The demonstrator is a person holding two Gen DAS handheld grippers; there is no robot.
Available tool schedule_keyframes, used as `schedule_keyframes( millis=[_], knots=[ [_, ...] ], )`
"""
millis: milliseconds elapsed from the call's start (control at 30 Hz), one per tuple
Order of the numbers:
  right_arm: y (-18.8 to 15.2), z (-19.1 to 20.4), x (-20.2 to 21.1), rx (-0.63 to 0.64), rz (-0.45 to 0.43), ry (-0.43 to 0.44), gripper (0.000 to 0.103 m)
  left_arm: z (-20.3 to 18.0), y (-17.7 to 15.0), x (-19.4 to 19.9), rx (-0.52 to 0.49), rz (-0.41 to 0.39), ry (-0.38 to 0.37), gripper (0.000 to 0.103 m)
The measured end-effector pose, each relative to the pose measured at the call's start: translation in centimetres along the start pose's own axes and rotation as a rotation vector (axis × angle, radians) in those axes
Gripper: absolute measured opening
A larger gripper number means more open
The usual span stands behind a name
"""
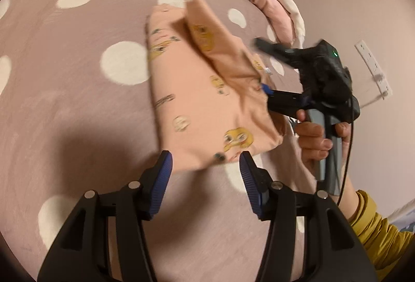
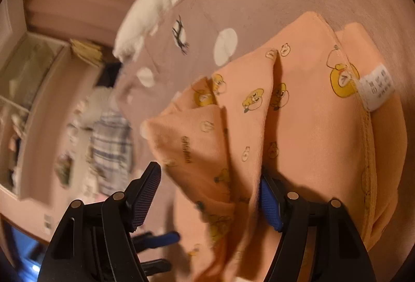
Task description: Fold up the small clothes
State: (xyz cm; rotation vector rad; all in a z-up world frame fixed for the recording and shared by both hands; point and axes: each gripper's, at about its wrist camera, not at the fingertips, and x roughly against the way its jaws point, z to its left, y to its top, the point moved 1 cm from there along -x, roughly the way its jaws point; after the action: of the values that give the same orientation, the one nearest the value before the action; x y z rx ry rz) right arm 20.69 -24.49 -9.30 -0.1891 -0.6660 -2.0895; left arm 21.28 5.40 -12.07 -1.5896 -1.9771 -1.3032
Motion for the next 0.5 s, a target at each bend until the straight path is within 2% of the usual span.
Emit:
schedule_keyframes(
  millis=[33, 100, 200, 333, 367, 433, 500],
  knots=[
    [-0.1, 0.2, 0.1, 0.008, -0.004, -0.008, 0.077, 0.3, -0.3, 0.2, 0.011, -0.002, 0.001, 0.053],
    [-0.3, 0.9, -0.4, 0.055, 0.014, -0.082, 0.078, 1.0, -0.8, 0.5, 0.042, -0.008, -0.01, 0.054],
    [-1.0, 2.5, -2.1, 0.171, 0.06, -0.245, 0.078, 1.6, -1.2, 0.8, 0.086, -0.018, -0.031, 0.054],
    [-1.9, 5.4, -4.6, 0.415, 0.011, -0.583, 0.077, 1.1, -1.3, 1.1, 0.099, -0.025, -0.039, 0.054],
    [-1.8, 5.7, -5.1, 0.445, -0.005, -0.641, 0.072, 1.0, -1.2, 1.3, 0.098, -0.027, -0.04, 0.054],
    [-1.4, 5.3, -5.3, 0.451, -0.034, -0.691, 0.062, 1.0, -1.4, 1.7, 0.097, -0.034, -0.044, 0.054],
    [-0.4, 4.3, -4.3, 0.351, -0.068, -0.64, 0.051, 1.1, -1.7, 2.1, 0.098, -0.038, -0.047, 0.054]
  ],
)
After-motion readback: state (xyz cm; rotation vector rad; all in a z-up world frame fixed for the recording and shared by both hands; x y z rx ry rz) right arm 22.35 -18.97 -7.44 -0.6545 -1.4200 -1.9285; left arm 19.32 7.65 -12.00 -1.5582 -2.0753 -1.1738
